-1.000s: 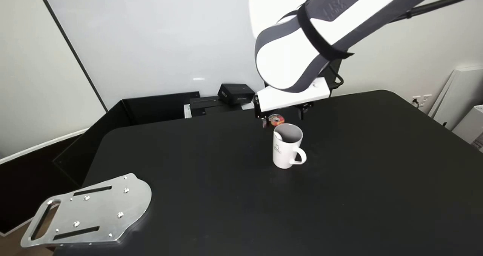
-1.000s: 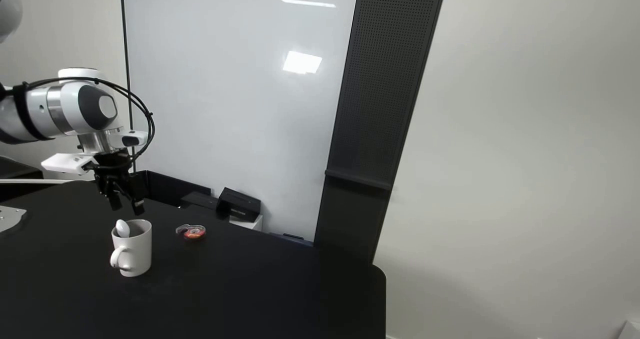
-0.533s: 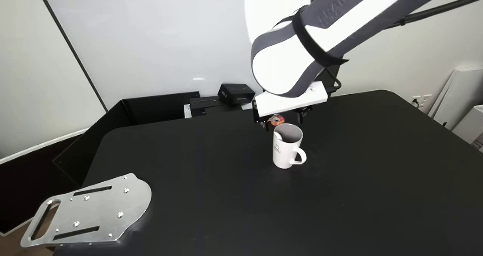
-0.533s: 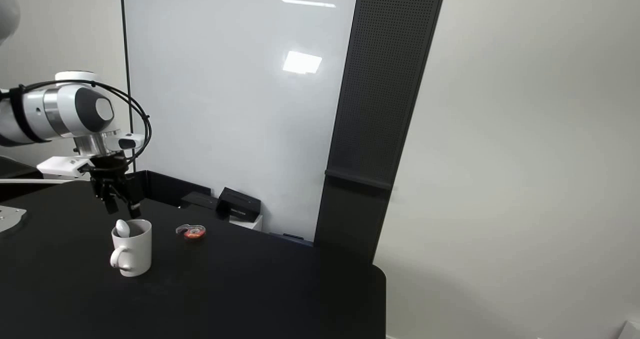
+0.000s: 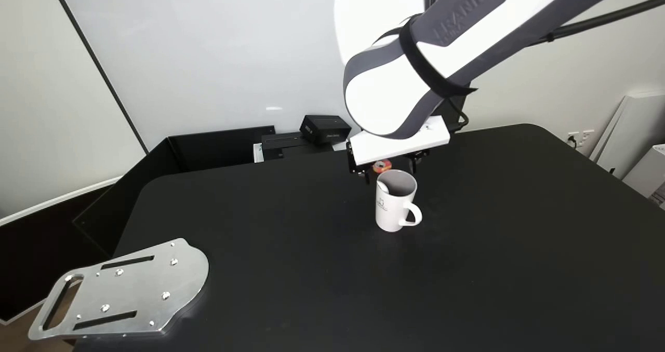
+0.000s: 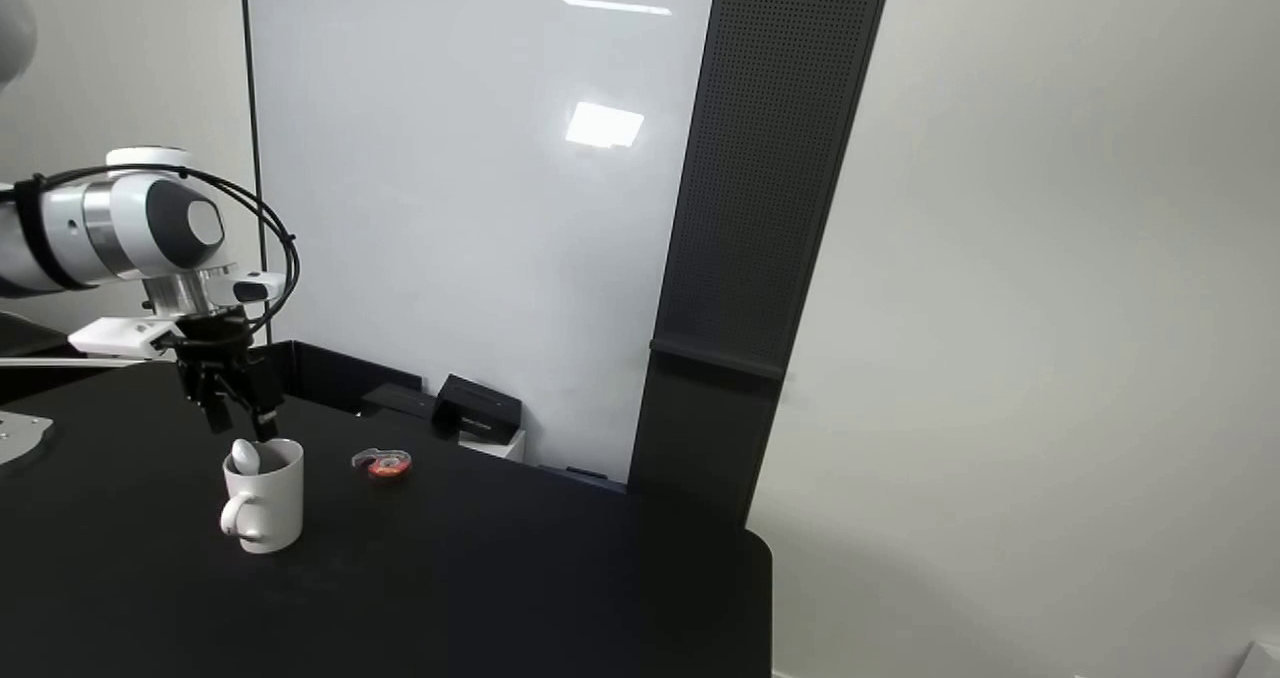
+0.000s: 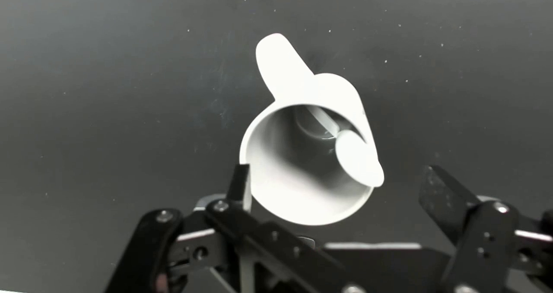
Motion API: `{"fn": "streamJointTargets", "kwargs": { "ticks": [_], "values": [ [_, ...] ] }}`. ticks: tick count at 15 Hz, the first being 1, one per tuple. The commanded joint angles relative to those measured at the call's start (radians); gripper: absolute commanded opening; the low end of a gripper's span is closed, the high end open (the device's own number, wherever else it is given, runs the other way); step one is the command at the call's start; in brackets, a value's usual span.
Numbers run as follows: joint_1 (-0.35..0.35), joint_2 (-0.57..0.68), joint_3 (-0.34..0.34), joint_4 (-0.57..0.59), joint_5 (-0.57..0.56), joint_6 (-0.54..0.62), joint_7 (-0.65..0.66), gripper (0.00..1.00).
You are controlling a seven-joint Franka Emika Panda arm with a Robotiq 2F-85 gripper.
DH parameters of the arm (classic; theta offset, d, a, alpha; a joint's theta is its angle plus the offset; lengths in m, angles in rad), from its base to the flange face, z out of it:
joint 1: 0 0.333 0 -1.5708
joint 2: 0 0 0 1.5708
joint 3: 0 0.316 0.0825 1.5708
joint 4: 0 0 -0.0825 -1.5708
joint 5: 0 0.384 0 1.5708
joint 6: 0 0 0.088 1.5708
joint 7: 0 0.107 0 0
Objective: Remove the spoon from the cup and put it on the table
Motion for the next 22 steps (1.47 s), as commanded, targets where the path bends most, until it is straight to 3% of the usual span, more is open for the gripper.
{"fn": "streamJointTargets", "kwargs": {
  "ticks": [1, 16, 17, 19, 22],
  "values": [
    [0.006, 0.039, -0.001, 0.057, -0.005, -0.028, 0.014, 1.00],
    [0.016, 0.082, -0.005, 0.119, -0.003, -0.044, 0.018, 1.00],
    [0.016, 0.082, -0.005, 0.120, -0.004, -0.046, 0.017, 0.75],
    [0.017, 0.083, -0.005, 0.121, -0.005, -0.047, 0.017, 0.68],
    [0.016, 0.083, -0.006, 0.123, -0.004, -0.049, 0.018, 0.47]
  ]
}}
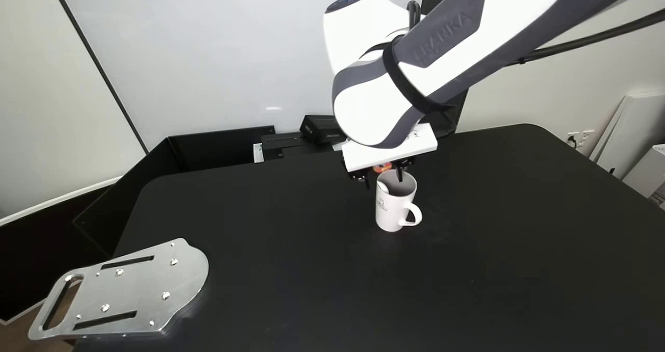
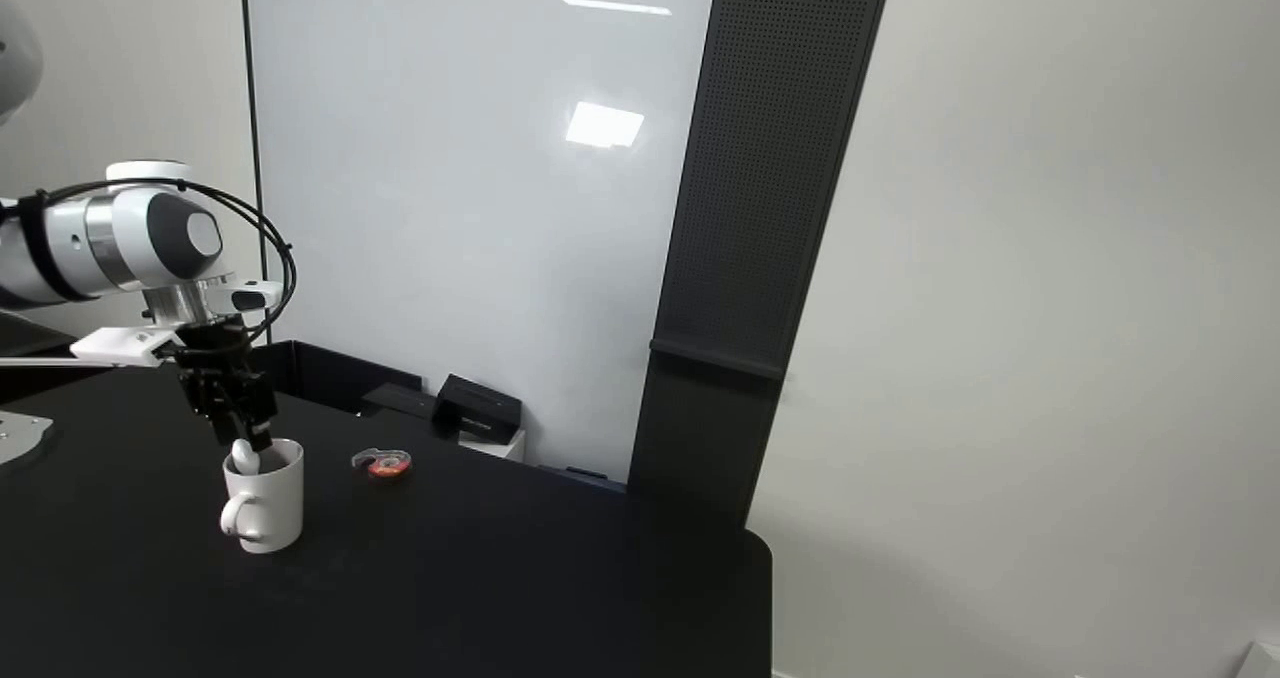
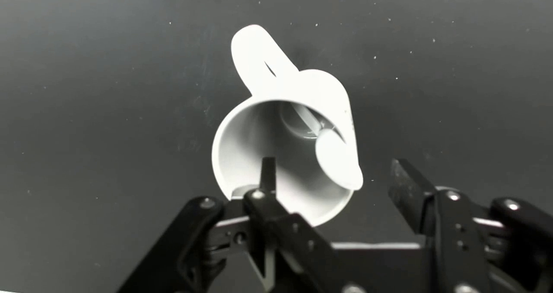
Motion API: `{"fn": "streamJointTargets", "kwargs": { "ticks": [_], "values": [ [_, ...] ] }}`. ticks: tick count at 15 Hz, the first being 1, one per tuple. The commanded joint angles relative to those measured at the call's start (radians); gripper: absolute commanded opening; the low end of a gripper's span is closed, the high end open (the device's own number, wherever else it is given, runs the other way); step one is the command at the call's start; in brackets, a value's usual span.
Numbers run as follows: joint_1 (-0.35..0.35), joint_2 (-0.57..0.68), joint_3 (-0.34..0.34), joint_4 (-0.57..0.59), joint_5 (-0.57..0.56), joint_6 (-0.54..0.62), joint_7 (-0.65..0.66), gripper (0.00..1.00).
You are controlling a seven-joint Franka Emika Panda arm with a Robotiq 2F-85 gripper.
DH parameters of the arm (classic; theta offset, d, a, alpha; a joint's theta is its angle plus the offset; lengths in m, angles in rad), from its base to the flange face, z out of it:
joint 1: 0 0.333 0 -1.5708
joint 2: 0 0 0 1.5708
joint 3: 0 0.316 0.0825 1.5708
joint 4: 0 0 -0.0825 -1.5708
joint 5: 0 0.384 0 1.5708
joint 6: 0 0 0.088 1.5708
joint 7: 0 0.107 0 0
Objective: Remove the spoon from the cup and put it on the table
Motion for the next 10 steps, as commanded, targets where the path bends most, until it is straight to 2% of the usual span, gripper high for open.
{"fn": "streamJointTargets", "kwargs": {
  "ticks": [1, 6, 8, 10],
  "values": [
    [0.007, 0.019, -0.007, 0.043, -0.004, -0.032, 0.018, 0.39],
    [0.006, 0.021, -0.007, 0.048, -0.003, -0.041, 0.019, 0.05],
    [0.005, 0.021, -0.006, 0.050, -0.002, -0.047, 0.018, 0.00],
    [0.005, 0.021, -0.008, 0.057, -0.004, -0.058, 0.019, 0.03]
  ]
}}
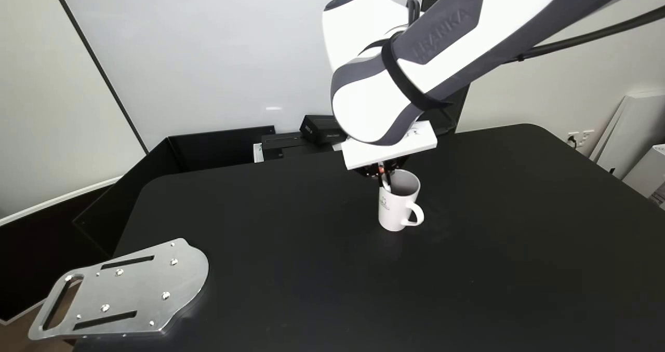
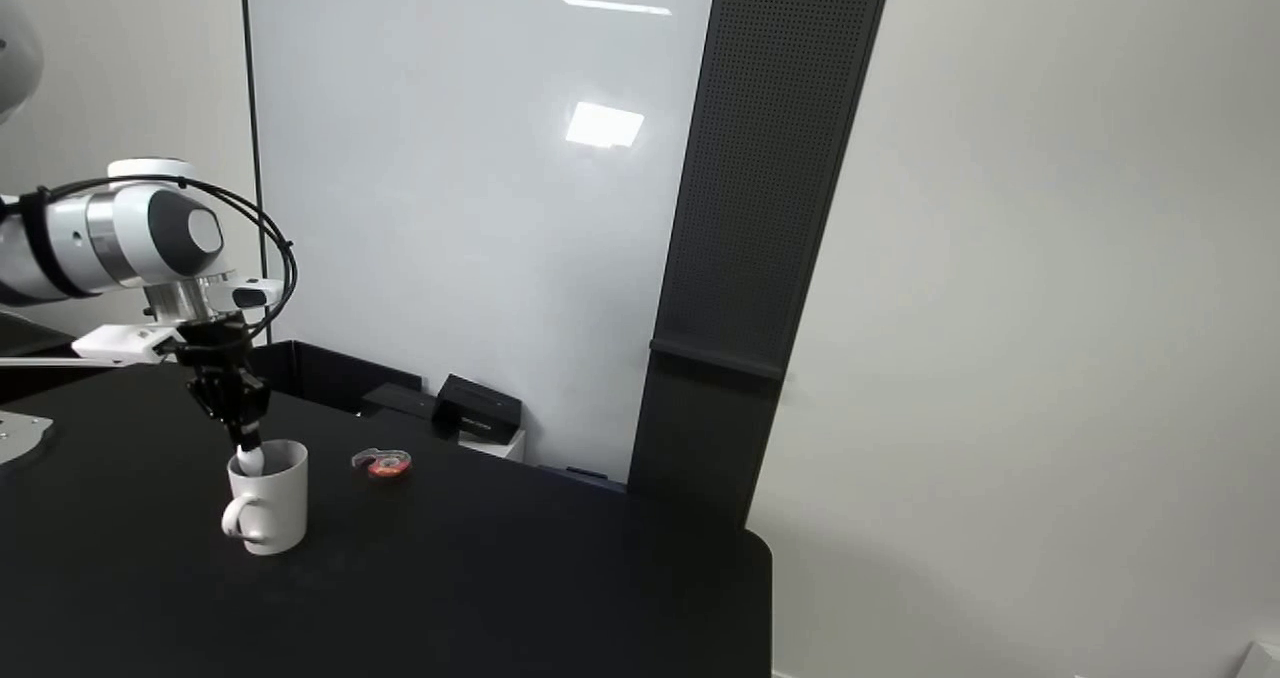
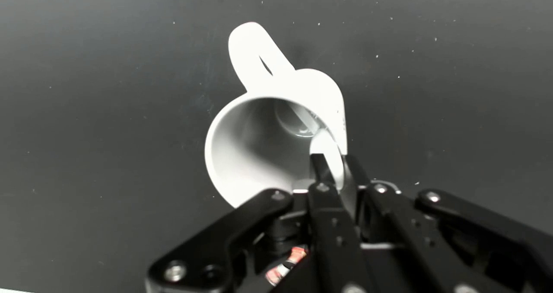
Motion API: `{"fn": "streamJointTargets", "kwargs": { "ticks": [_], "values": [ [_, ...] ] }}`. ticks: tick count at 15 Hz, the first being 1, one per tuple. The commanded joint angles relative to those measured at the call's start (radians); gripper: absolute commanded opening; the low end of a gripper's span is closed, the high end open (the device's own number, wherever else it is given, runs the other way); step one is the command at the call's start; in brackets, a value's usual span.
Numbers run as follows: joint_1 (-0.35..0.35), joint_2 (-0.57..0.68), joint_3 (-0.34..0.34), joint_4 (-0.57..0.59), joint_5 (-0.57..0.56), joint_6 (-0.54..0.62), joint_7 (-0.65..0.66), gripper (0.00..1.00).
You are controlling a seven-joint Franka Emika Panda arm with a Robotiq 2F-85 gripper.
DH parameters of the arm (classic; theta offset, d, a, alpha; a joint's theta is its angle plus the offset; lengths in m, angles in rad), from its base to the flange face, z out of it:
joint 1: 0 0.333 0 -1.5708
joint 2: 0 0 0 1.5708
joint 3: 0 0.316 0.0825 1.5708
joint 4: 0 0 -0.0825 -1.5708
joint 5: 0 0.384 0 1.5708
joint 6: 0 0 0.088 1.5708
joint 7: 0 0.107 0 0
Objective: Remove the spoon from the cup and put it on the table
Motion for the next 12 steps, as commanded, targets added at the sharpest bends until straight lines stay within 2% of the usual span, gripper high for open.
{"fn": "streamJointTargets", "kwargs": {
  "ticks": [1, 12],
  "values": [
    [0.005, 0.020, -0.007, 0.049, -0.005, -0.048, 0.020, 0.00],
    [0.004, -0.008, -0.020, 0.102, -0.016, -0.117, 0.024, 0.02]
  ]
}}
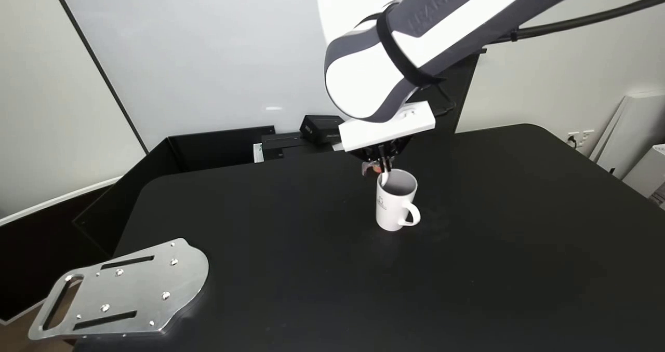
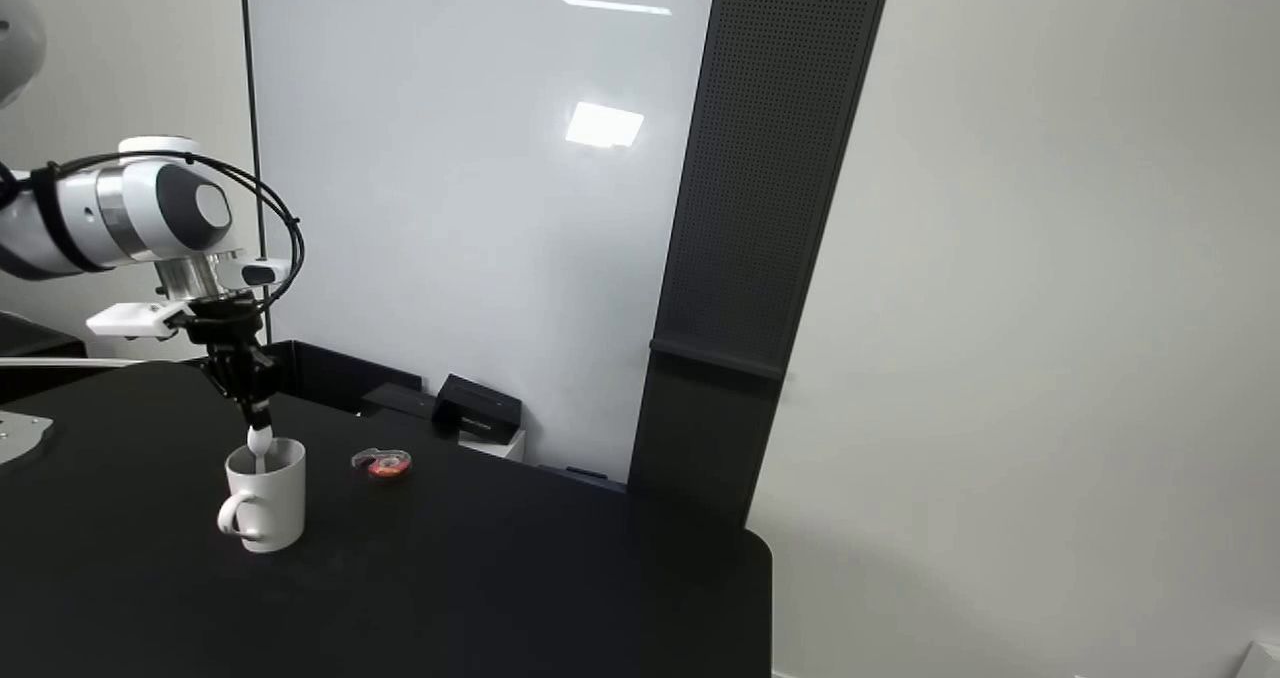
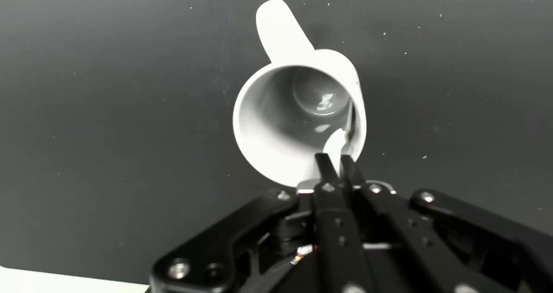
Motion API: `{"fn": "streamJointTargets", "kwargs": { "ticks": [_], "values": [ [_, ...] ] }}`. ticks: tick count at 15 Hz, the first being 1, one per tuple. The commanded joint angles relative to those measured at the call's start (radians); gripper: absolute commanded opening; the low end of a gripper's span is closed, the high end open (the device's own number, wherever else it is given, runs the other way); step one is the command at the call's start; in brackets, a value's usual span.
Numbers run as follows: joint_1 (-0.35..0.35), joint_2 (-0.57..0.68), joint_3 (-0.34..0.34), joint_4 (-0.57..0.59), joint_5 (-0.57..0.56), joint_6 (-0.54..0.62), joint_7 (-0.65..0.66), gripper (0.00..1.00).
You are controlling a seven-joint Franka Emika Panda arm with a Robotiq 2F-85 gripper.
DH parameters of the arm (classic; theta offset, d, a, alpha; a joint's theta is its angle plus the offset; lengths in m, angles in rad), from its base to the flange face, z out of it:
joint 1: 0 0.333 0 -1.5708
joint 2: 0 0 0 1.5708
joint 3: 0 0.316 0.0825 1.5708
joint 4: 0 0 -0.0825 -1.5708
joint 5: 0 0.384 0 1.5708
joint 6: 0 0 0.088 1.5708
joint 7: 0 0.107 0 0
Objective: Remove the spoon from the cup and put it on the table
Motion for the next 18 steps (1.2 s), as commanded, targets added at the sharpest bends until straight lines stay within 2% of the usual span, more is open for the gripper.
{"fn": "streamJointTargets", "kwargs": {
  "ticks": [1, 9, 13, 18],
  "values": [
    [0.005, -0.011, -0.009, 0.038, -0.017, -0.045, 0.025, 0.02],
    [-0.011, -0.102, 0.001, 0.008, -0.015, -0.117, 0.008, 0.02],
    [-0.022, -0.198, 0.003, -0.066, -0.019, -0.123, 0.016, 0.02],
    [-0.044, -0.334, 0.019, -0.209, -0.012, -0.118, 0.022, 0.02]
  ]
}}
